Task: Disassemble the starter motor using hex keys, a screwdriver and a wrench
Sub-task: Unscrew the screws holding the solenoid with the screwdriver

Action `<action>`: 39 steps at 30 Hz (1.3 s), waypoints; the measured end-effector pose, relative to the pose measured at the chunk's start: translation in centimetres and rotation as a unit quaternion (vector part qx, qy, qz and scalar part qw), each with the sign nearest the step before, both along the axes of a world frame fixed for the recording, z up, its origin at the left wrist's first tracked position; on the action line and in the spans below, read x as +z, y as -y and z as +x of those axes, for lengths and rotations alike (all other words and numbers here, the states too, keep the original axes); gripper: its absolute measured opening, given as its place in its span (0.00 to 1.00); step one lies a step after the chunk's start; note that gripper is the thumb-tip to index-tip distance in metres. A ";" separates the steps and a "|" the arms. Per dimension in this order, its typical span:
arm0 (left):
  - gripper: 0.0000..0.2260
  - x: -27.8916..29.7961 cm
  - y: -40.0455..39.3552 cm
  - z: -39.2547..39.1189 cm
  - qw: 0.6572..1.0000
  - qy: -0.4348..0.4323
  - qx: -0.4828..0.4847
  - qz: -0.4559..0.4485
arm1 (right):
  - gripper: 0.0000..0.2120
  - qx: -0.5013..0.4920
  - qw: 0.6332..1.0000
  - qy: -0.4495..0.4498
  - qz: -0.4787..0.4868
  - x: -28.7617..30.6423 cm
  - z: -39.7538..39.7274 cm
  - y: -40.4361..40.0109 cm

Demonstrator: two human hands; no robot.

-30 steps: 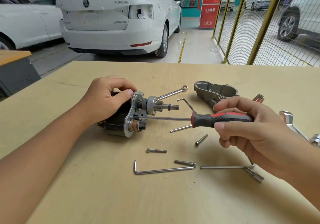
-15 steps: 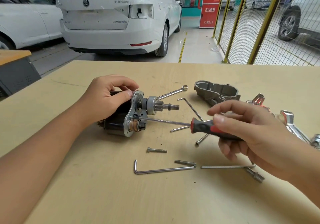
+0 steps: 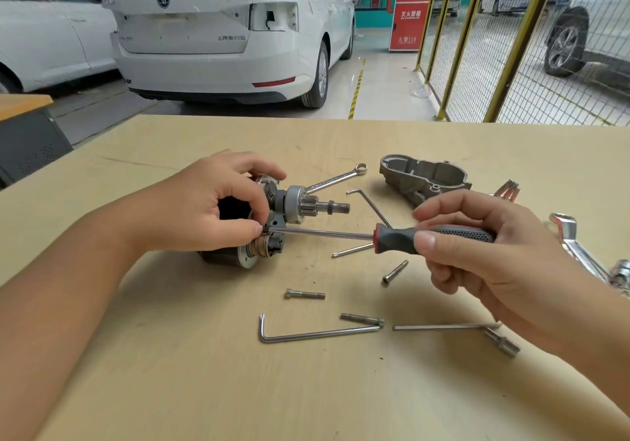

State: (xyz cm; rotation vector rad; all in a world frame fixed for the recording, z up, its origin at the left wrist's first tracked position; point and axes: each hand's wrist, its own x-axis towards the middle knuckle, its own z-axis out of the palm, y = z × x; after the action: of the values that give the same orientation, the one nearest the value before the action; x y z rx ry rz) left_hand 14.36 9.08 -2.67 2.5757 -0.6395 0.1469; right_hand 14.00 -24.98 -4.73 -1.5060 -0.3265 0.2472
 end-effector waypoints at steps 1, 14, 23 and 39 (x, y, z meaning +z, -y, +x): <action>0.06 0.0 0.1 0.0 1.000 -0.001 0.002 0.005 | 0.16 0.007 1.000 -0.007 -0.003 0.1 0.0 -0.1; 0.06 0.7 0.5 -0.6 1.000 -0.014 0.016 0.020 | 0.23 0.000 0.998 -0.005 0.070 0.3 0.3 0.3; 0.05 0.8 0.6 -0.8 0.999 -0.025 0.015 0.022 | 0.14 0.007 0.998 -0.029 0.048 0.7 0.1 0.2; 0.04 0.8 0.5 -0.7 0.999 -0.028 0.018 0.013 | 0.20 0.007 1.000 0.011 0.020 0.2 0.2 0.5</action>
State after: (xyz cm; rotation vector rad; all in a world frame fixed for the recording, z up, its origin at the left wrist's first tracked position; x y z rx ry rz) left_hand 13.63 8.57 -1.89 2.6080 -0.5793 0.0772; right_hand 14.17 -25.45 -4.52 -1.4674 -0.3570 0.2342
